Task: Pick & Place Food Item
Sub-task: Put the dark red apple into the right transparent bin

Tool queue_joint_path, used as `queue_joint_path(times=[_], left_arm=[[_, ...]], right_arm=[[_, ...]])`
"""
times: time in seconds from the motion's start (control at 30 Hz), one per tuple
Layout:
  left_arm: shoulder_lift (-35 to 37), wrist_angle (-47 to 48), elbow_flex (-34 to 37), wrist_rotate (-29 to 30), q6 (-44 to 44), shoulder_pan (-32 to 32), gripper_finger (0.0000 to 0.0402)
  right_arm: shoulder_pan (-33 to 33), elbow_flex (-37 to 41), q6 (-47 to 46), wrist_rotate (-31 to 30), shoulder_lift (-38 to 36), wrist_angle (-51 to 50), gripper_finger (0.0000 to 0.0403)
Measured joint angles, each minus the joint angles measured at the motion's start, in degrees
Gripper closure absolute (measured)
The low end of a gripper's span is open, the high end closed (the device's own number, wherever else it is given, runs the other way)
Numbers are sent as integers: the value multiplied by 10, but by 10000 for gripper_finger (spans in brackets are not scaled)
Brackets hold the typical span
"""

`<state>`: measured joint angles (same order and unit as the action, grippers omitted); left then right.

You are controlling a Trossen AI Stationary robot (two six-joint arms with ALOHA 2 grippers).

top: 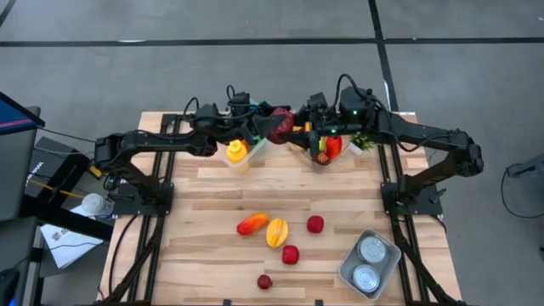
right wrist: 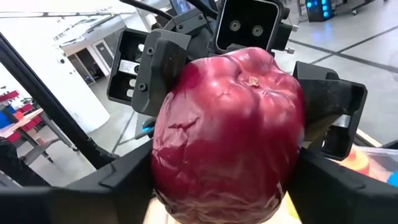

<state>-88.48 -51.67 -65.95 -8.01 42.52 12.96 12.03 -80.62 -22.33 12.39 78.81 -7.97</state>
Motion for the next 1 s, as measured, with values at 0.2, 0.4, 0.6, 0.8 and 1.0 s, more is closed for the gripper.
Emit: queue_joint_path(times=[0.2,0.4,0.6,0.8,1.0], left_arm=[[0,9,0,1,1,-2,121],[0,15,-1,-16,0,1,109],[29,101,-2,-56,-3,15,84],[93,208,-1,-57,-40,35,61],[176,372,-1,-58,-87,42,49]], right_arm=[[0,1,0,0,-1,-2,143],[0,1,1,-1,0,-4,144],[5,2,1,-1,-3,-10,144],[21,1,3,-4,-14,-4,144],[56,1,19,-59,-23,-95,144]])
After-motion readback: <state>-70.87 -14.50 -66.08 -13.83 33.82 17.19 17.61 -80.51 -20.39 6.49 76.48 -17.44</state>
